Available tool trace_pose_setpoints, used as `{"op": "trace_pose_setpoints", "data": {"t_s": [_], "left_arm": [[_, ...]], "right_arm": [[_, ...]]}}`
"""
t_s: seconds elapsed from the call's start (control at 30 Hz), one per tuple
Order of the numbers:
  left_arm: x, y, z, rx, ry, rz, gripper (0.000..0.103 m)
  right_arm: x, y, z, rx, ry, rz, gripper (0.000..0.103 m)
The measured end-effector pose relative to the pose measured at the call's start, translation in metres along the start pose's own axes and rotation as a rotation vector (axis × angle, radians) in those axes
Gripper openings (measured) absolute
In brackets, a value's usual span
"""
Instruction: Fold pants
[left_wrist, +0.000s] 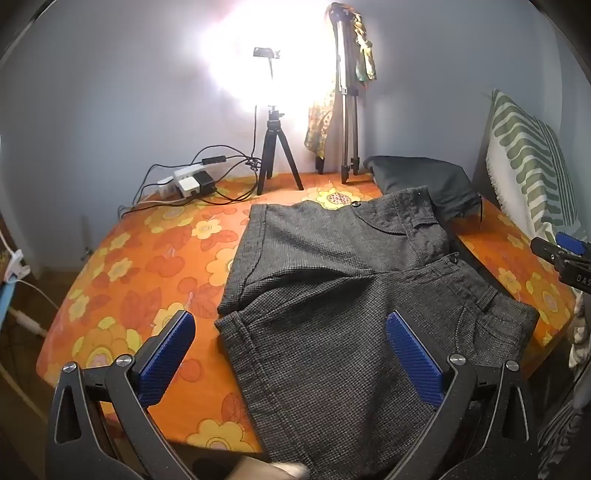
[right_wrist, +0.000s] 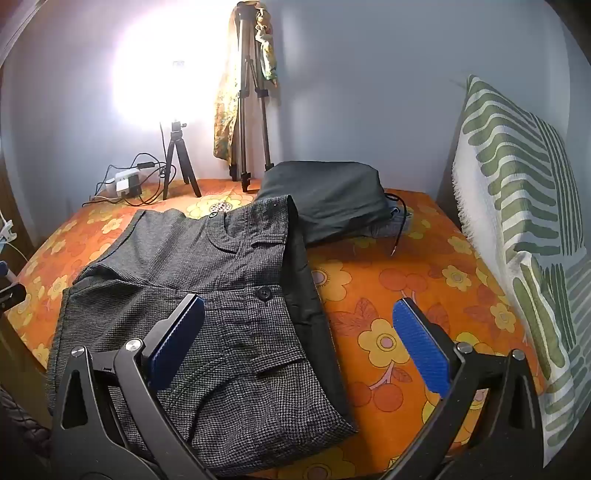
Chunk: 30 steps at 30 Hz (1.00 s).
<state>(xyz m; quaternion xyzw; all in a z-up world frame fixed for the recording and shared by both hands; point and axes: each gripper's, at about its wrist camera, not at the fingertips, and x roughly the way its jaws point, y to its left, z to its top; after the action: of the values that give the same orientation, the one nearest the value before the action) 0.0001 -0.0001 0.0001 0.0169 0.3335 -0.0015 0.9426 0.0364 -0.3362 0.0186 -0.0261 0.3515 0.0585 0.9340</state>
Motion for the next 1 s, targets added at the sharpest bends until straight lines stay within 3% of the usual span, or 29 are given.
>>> {"op": "trace_pose_setpoints", "data": {"t_s": [1.0], "left_arm": [[0.001, -0.002, -0.003, 0.014, -0.017, -0.018, 0.103]], "right_arm": [[-0.002, 0.010, -0.001, -0.022, -0.005, 0.038, 0.103]]}}
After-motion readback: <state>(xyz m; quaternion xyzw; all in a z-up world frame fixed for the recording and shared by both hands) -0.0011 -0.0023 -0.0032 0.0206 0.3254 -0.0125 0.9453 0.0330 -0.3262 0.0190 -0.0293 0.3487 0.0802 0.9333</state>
